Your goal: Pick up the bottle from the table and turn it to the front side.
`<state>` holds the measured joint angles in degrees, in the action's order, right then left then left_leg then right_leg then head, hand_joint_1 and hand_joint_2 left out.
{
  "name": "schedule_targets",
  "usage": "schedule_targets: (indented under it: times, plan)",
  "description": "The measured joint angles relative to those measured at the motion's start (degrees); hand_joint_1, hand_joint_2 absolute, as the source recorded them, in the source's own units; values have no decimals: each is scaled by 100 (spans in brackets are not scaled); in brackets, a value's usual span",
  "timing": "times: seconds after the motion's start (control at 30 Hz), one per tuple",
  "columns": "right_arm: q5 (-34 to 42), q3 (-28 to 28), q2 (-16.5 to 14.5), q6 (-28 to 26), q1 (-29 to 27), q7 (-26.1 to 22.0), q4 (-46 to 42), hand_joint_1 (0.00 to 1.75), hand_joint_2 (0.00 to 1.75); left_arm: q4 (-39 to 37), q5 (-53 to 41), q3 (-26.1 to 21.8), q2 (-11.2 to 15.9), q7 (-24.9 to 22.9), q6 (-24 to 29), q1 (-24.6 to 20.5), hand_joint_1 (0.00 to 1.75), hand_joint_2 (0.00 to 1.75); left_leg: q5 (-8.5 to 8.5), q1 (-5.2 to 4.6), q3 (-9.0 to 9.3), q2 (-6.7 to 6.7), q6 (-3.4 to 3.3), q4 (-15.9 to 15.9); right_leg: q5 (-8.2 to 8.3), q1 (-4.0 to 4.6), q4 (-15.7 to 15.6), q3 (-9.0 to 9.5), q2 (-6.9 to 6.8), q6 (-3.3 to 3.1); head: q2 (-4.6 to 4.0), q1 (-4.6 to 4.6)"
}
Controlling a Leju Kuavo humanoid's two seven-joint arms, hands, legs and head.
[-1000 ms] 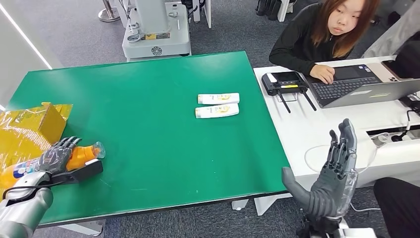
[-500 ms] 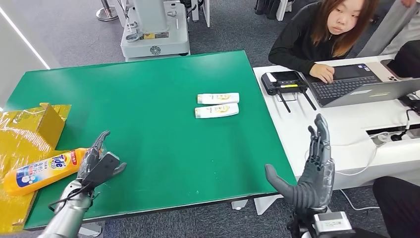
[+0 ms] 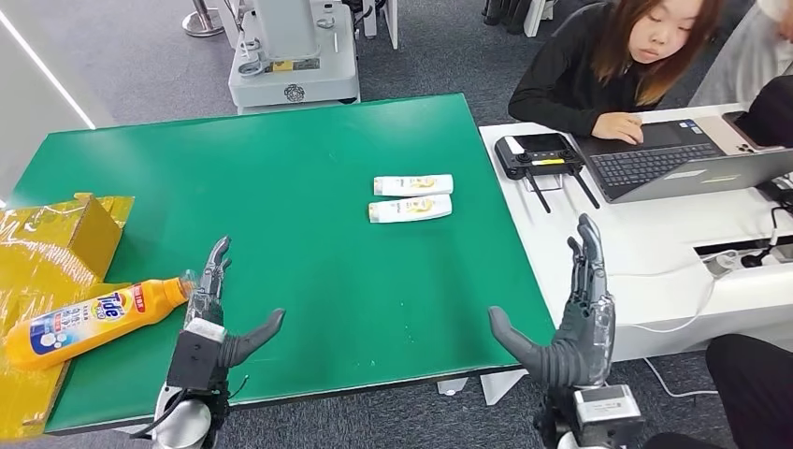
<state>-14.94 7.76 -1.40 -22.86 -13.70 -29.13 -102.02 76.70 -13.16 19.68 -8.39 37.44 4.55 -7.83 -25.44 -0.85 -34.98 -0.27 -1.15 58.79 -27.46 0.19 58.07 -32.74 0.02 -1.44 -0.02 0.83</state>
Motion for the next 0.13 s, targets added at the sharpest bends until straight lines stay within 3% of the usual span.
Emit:
schedule_targets:
  times: [0.13]
  plan:
    - [80, 66, 0, -110, -116, -73, -140, 0, 175, 495, 269, 187, -97, 68, -178, 158, 0, 175, -3, 0, 0, 2, 2, 0, 0, 0, 0, -1, 2, 0, 0, 0]
